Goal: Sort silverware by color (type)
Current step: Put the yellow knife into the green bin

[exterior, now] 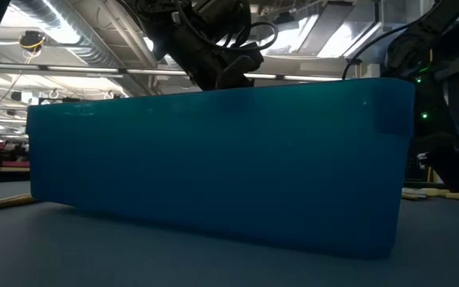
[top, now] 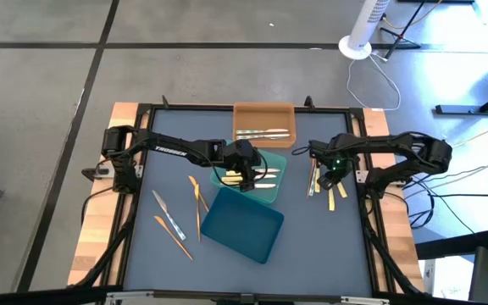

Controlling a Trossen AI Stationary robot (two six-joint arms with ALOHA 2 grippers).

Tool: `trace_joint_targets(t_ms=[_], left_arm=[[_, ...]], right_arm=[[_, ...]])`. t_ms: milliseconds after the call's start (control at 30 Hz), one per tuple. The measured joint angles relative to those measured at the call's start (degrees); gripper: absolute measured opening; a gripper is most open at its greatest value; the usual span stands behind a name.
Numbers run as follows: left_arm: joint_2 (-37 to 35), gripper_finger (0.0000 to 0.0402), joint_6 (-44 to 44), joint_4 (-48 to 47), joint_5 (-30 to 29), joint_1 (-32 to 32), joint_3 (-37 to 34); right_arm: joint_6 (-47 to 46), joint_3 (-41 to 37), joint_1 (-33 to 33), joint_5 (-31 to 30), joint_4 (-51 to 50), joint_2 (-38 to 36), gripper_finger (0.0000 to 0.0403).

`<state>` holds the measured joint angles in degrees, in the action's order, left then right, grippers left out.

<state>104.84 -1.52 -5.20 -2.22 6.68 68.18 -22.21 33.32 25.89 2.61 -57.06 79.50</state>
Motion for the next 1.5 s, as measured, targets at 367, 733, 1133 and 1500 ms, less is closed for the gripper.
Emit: trace_joint_targets(t_ms=[367,733,1133,1500], left_arm=[[0.0,0.0148,0.0,0.0,0.0,0.0,0.0],[0.0,0.0148,0.4,0.0,0.0,0.0,0.0],[-1.5,0.0147,0.6,-1.1,-0.2,0.2,0.0],[-9.5,0.0147,0.6,-10.2,-1.7,0.2,-0.1]], right_arm=[[0.0,0.0,0.0,0.0,0.1,0.1,0.009],[0.0,0.0,0.0,-0.2,0.0,0.1,0.0033],[0.0,3.4,0.0,-0.4,-3.7,0.3,0.0031],[1.5,9.9,0.0,-1.3,-11.5,0.2,0.003]])
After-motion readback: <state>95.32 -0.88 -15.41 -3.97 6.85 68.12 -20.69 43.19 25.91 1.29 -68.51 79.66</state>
